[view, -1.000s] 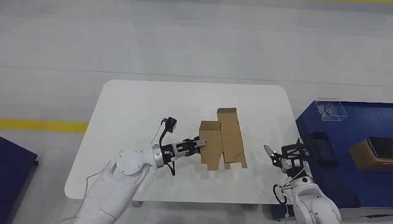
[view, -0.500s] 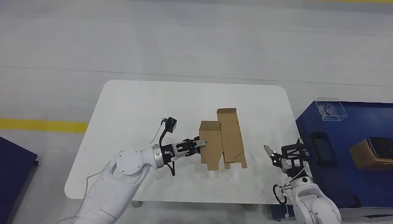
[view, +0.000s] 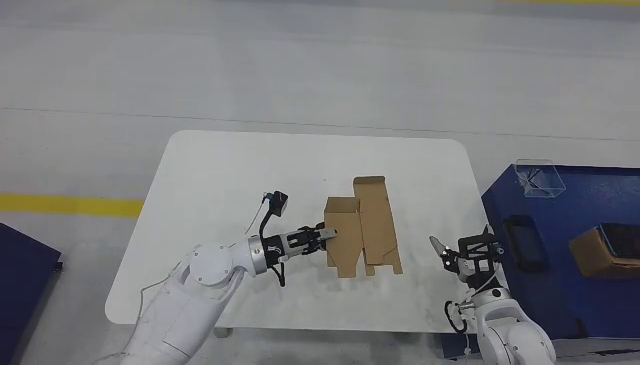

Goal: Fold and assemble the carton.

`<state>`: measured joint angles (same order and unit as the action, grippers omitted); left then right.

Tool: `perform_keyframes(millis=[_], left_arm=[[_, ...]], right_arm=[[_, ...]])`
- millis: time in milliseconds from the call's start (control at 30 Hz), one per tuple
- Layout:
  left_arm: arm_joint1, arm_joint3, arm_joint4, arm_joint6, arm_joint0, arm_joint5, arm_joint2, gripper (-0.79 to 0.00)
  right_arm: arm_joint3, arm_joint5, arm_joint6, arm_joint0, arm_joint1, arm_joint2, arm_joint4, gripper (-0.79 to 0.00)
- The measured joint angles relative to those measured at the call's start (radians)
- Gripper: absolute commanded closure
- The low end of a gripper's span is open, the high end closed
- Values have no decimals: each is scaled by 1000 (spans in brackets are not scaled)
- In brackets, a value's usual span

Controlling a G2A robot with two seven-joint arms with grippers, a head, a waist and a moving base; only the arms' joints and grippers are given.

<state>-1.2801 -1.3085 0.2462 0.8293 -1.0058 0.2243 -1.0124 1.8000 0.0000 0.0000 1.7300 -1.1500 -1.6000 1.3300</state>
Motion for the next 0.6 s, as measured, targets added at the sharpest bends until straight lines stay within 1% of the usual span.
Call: perform_keyframes(millis=[267,367,467,567,600], left_arm=[[0,0,0,0,0,0,0,0],[1,-10,-13,-15,-14,-15,3,0],[6,-32,22,4,-30,-10,-19,0],[16,-61,46,43,-55,-13,-49,0],[19,-74,60,60,-67,-17,-60,0]], right_arm=[[-4,-6,8,0,0,1,-5,-785],[-4,-27,36,-15,-3,-3,-63,-785],[2,-79,90,-37,-6,-19,-197,-785],[-6,-159,195,-70,-5,-51,-387,-785],[-18,-205,258,-87,-4,-61,-482,-785]])
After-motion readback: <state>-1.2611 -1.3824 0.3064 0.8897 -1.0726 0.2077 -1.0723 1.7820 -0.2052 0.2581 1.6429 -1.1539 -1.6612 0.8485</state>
